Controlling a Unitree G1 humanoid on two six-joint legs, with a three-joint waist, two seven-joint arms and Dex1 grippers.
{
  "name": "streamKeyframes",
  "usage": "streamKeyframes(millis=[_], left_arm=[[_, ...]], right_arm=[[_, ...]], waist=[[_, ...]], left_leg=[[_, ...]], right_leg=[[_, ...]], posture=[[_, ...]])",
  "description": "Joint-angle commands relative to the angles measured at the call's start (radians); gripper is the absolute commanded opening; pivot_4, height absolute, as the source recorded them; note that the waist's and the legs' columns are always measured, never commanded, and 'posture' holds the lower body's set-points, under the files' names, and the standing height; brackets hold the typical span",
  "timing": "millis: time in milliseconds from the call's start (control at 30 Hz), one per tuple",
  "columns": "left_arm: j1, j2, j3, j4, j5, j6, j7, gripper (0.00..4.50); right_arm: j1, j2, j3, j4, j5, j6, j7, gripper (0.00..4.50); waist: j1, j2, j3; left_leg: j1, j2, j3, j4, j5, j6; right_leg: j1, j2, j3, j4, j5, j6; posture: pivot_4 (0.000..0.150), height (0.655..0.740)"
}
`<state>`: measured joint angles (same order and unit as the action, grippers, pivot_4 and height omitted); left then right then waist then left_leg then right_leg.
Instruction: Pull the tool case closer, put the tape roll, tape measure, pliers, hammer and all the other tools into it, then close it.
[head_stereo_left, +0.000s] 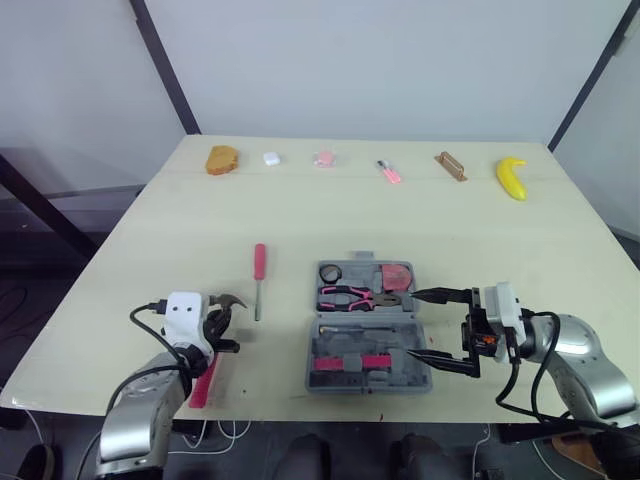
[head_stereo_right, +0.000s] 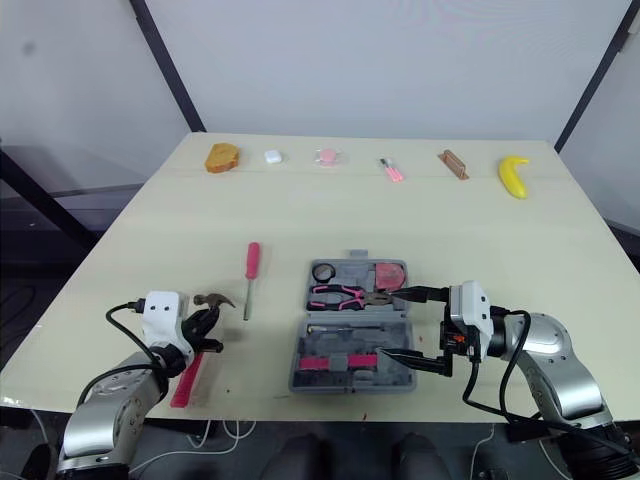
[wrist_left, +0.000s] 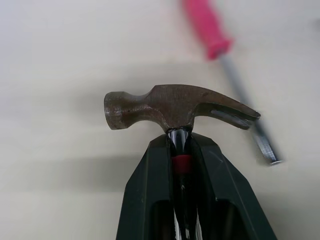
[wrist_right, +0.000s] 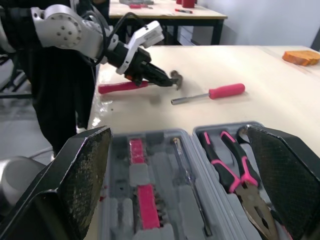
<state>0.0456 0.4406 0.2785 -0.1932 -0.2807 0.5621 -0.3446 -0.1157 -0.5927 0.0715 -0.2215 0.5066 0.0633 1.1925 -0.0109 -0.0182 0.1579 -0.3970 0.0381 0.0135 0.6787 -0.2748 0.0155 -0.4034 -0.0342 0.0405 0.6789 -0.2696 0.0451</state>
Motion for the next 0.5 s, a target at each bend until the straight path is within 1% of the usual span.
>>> streamKeyframes(millis=[33, 133, 233, 267, 400, 500], left_arm=[[-0.038, 0.122, -0.003, -0.086, -0.047, 0.011, -0.139, 0.17], [-0.071, 0.193, -0.033, -0.099, -0.084, 0.019, -0.247, 0.17], [-0.117, 0.292, -0.122, -0.119, -0.1, 0.009, -0.413, 0.17], [-0.135, 0.311, -0.146, -0.12, -0.104, 0.011, -0.448, 0.17], [-0.241, 0.359, -0.273, -0.101, -0.078, -0.006, -0.562, 0.17], [-0.337, 0.354, -0.356, -0.088, -0.071, 0.008, -0.616, 0.17]], right_arm=[[-0.011, -0.011, -0.027, -0.032, 0.029, 0.006, 0.011, 4.5], [-0.008, -0.012, -0.029, -0.027, 0.031, 0.003, 0.016, 4.5], [0.003, -0.016, -0.037, -0.019, 0.032, -0.007, 0.026, 4.5], [0.006, -0.017, -0.039, -0.017, 0.032, -0.009, 0.028, 4.5], [0.024, -0.02, -0.063, -0.02, 0.044, -0.009, 0.027, 4.5], [0.046, -0.027, -0.089, -0.023, 0.048, -0.012, 0.025, 4.5]], waist=[[-0.001, -0.003, 0.001], [0.002, -0.002, 0.001], [0.001, -0.002, 0.002], [0.002, -0.002, 0.002], [0.001, -0.002, 0.002], [0.003, -0.002, 0.002]], left_leg=[[0.0, 0.0, 0.0, 0.0, 0.0, 0.0], [0.0, 0.0, -0.001, 0.0, 0.0, 0.0], [0.0, 0.0, 0.0, 0.0, 0.0, 0.0], [0.0, 0.0, 0.0, 0.0, 0.0, 0.0], [0.0, -0.001, 0.001, 0.0, 0.0, 0.0], [-0.001, -0.001, 0.001, 0.0, 0.0, 0.0]], right_leg=[[0.0, 0.001, 0.0, 0.0, 0.0, 0.0], [0.0, 0.001, -0.001, 0.0, 0.0, 0.0], [0.0, 0.001, 0.0, 0.0, 0.0, 0.0], [0.0, 0.001, 0.0, -0.001, 0.0, 0.0], [0.0, 0.001, 0.0, -0.001, 0.0, 0.0], [0.0, 0.002, 0.0, -0.001, 0.0, 0.0]], posture=[[0.15, 0.74], [0.15, 0.74], [0.15, 0.74], [0.15, 0.74], [0.15, 0.74], [0.15, 0.74]])
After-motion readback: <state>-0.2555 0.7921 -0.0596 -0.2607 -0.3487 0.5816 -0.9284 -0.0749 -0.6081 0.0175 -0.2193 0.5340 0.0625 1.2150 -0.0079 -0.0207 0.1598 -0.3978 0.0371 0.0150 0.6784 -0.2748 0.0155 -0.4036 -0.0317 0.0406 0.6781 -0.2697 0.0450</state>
